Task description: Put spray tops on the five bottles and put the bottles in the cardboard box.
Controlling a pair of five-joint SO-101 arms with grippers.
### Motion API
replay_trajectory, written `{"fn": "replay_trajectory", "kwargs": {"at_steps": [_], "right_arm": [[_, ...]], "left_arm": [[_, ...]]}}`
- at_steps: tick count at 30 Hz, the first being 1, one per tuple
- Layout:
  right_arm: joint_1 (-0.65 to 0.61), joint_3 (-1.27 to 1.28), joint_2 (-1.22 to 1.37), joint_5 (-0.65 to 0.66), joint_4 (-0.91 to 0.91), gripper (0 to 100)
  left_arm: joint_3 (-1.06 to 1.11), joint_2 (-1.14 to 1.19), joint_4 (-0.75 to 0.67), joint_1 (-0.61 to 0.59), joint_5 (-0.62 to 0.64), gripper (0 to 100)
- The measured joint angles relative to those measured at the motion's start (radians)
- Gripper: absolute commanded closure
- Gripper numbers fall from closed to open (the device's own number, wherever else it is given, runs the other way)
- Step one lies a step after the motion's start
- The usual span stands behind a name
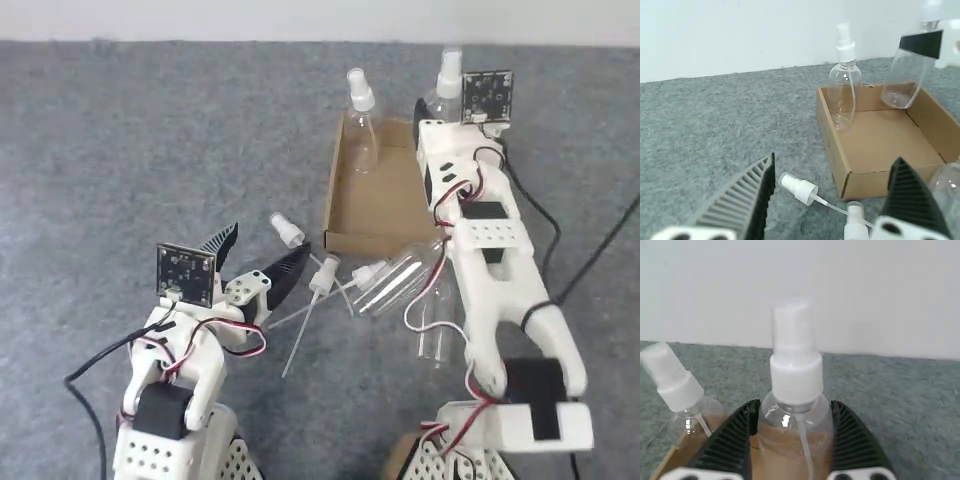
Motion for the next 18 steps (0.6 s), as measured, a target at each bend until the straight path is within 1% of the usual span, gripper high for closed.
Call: {"fn": "replay_trajectory", "kwargs": {"at_steps": [18], "right_arm": [[0.015,0.000,0.244,0.000,-0.250,99.1]], "left_arm": [[0.000,0.000,0.000,0.000,0.000,67]]}}
